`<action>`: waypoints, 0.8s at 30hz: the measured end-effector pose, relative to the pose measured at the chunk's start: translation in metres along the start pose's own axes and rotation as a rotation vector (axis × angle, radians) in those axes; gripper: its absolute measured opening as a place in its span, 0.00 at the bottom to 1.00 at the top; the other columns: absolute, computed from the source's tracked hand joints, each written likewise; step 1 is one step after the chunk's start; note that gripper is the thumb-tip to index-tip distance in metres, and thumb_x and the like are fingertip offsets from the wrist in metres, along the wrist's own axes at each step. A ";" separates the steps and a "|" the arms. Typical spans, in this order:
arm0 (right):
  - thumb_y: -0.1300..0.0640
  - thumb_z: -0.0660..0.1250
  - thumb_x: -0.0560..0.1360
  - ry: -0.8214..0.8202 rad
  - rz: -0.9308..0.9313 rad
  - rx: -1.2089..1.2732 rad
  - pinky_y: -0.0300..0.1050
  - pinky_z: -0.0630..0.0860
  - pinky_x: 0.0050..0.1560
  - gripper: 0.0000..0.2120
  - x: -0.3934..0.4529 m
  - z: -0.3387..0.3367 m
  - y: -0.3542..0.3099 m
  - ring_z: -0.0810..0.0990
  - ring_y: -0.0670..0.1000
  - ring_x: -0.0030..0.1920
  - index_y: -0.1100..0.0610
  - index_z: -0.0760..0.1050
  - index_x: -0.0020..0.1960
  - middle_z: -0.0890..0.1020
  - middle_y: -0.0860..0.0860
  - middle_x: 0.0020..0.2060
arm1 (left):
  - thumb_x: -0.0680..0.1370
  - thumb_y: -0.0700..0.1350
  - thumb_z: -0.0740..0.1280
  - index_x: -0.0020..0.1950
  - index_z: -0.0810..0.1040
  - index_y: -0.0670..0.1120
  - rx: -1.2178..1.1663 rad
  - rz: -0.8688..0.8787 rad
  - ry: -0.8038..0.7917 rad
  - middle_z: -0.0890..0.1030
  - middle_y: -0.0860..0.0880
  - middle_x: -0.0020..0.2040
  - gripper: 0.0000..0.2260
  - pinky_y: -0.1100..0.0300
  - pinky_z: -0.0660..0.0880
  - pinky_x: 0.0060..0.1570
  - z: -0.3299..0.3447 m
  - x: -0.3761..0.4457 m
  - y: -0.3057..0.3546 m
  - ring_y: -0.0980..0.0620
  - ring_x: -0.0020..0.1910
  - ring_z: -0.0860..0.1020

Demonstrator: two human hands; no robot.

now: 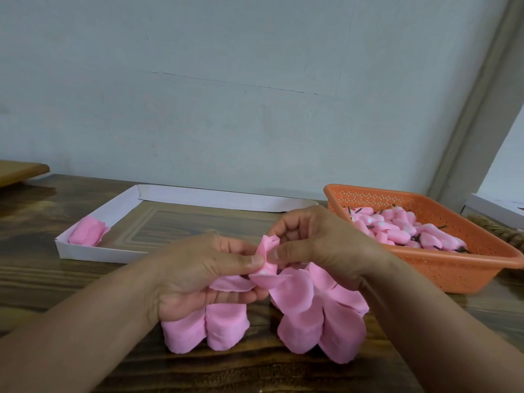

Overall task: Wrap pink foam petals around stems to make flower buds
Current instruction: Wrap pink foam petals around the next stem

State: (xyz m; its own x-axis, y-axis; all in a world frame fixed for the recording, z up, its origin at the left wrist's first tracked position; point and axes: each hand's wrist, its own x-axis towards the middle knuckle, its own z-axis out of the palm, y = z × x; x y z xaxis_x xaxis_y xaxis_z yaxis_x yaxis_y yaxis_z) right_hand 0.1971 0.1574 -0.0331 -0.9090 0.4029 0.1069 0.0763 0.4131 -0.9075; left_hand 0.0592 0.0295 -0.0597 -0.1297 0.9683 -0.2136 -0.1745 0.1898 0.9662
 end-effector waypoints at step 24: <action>0.69 0.70 0.69 0.181 -0.025 -0.215 0.38 0.74 0.26 0.08 0.003 0.012 0.001 0.75 0.47 0.21 0.61 0.77 0.34 0.77 0.51 0.20 | 0.62 0.38 0.76 0.54 0.81 0.40 0.122 0.072 0.203 0.84 0.38 0.48 0.20 0.47 0.77 0.57 0.005 0.006 -0.005 0.41 0.49 0.83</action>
State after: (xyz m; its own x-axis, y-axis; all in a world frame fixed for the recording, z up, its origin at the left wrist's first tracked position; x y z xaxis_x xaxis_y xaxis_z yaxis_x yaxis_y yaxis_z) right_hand 0.1897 0.1495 -0.0383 -0.8249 0.5219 0.2170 0.1575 0.5810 -0.7985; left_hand 0.0646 0.0357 -0.0649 -0.3327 0.9300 -0.1563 -0.0405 0.1515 0.9876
